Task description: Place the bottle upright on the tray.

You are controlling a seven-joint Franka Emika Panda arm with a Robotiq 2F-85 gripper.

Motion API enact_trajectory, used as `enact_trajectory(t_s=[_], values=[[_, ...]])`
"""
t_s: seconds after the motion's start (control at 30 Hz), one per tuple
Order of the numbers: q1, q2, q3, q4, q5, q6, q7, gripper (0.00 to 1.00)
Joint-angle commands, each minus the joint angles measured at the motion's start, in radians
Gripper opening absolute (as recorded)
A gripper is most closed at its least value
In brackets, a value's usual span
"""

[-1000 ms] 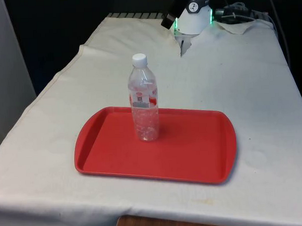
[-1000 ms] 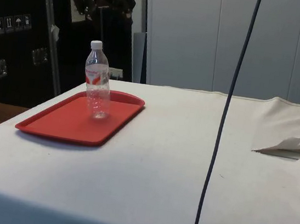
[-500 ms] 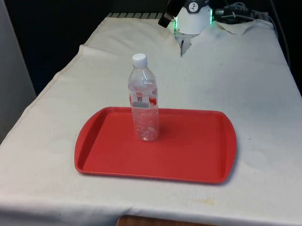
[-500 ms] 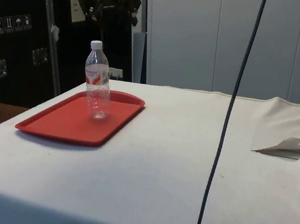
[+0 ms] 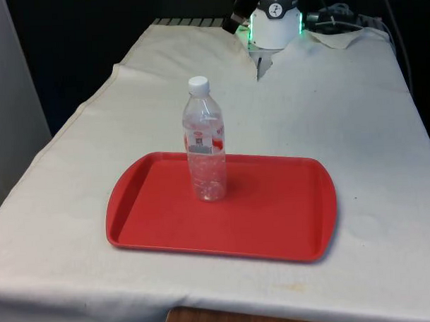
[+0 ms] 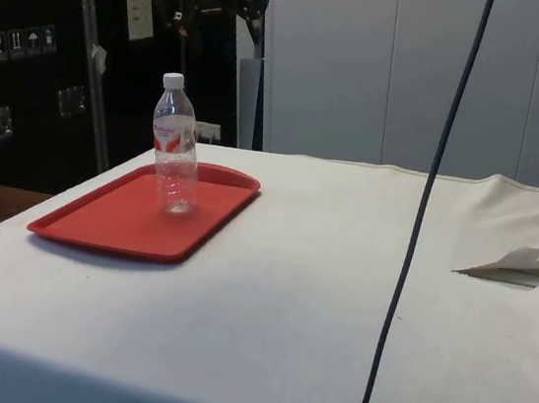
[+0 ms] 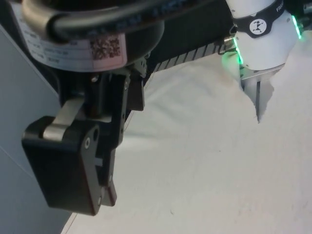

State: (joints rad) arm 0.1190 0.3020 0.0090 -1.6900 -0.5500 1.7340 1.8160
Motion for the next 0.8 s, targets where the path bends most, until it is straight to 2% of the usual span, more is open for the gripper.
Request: enact_trajectory(t_s=[0.0,0.03,0.07,0.13,0.33,0.37,0.4,0.6,0.63,0.67,0.77], values=[[-0.005,-0.016,0.001,-0.021,-0.001,0.028,-0.010,1.00],[-0.001,-0.005,-0.001,-0.006,-0.001,0.002,-0.002,1.00],[-0.005,-0.021,0.000,-0.026,-0.002,0.029,-0.013,1.00],[-0.005,-0.034,-0.001,-0.044,-0.004,0.035,-0.019,1.00],[-0.005,-0.061,-0.005,-0.081,-0.009,0.046,-0.034,1.00],[-0.001,-0.051,-0.006,-0.070,-0.009,0.022,-0.026,1.00],[-0.005,-0.065,-0.005,-0.086,-0.010,0.048,-0.036,1.00],[-0.006,-0.090,-0.008,-0.119,-0.017,0.059,-0.053,1.00],[-0.002,-0.080,-0.009,-0.108,-0.018,0.035,-0.044,1.00],[-0.006,-0.094,-0.008,-0.124,-0.019,0.061,-0.055,1.00],[-0.008,-0.105,-0.009,-0.137,-0.023,0.065,-0.063,1.00]])
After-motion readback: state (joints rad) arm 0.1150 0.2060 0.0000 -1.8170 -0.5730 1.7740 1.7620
